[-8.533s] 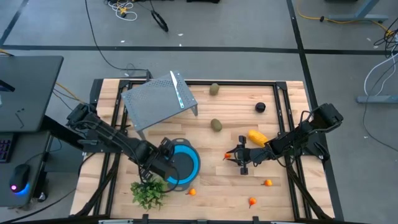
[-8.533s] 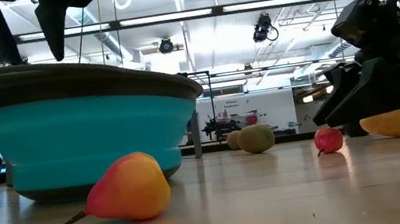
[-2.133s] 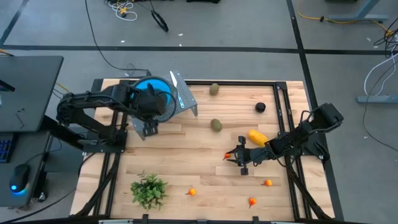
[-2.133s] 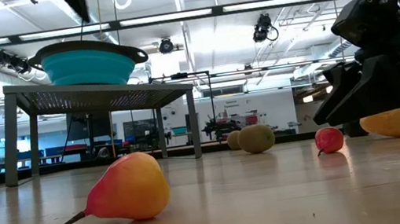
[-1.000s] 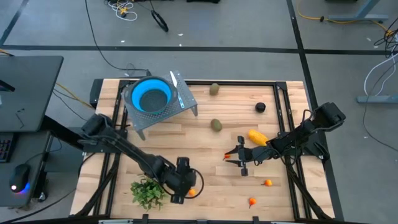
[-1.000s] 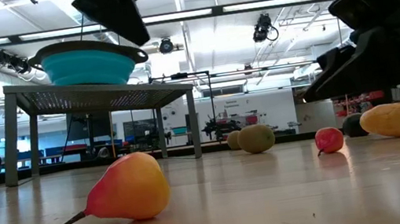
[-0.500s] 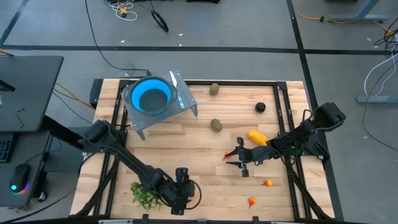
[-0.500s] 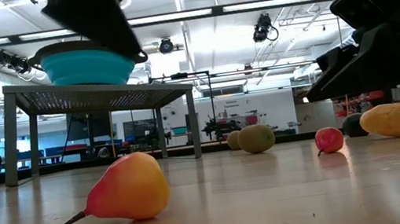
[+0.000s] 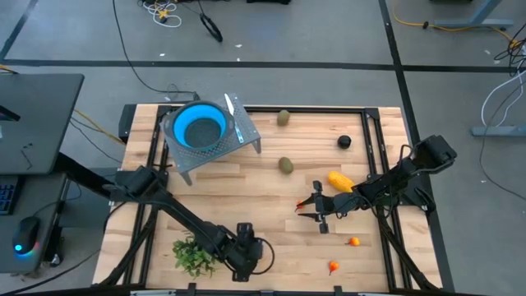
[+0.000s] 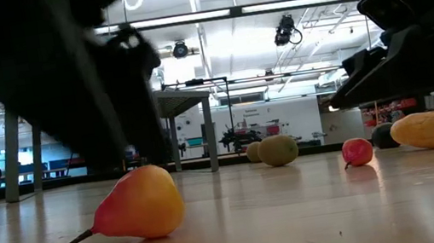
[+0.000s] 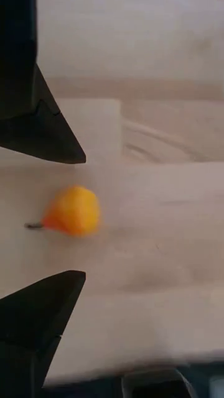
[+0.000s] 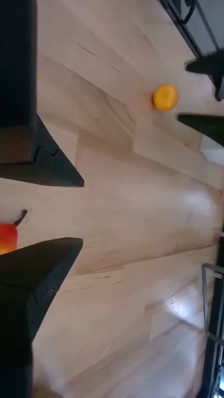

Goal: Pick & Place Fruit
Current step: Put the left orange pear into the blue strainer bowl on the shelf

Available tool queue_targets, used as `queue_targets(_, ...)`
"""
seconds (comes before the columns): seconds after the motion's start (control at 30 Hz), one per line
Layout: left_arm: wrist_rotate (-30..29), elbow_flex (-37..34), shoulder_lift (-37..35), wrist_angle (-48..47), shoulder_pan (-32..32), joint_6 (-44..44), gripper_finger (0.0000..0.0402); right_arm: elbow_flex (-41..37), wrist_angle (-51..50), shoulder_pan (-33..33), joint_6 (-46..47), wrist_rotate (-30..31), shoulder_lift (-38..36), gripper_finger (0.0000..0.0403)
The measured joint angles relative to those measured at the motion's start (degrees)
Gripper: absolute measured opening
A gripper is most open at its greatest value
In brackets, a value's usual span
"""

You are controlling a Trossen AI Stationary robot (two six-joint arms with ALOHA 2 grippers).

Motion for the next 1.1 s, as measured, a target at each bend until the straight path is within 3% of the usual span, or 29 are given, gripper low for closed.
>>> queue_targets(0.77, -2.8, 0.0, 2.8, -0.4, 0.5, -0.5, 0.0306, 0.0, -0.3, 0.0, 0.5, 0.0, 0.0, 0.0154)
queue_targets(1.1, -2.8, 0.1, 3.5, -0.2, 0.5, -0.1, 0.0253, 0.0, -0.8, 0.0, 0.8, 0.0, 0.0, 0.0154)
